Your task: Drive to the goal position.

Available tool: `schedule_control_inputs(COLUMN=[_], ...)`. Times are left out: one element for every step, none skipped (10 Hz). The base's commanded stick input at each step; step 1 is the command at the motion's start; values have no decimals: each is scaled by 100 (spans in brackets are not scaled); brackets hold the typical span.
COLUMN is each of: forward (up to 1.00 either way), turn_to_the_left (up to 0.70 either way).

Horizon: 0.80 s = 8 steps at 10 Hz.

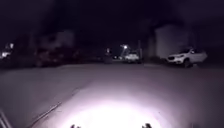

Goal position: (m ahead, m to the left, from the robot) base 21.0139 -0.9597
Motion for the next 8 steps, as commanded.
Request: schedule_control_inputs(forward=[85,85,85,85,85,85,85,85], turn_to_the_left=[0,0,0,0,0,0,0,-19])
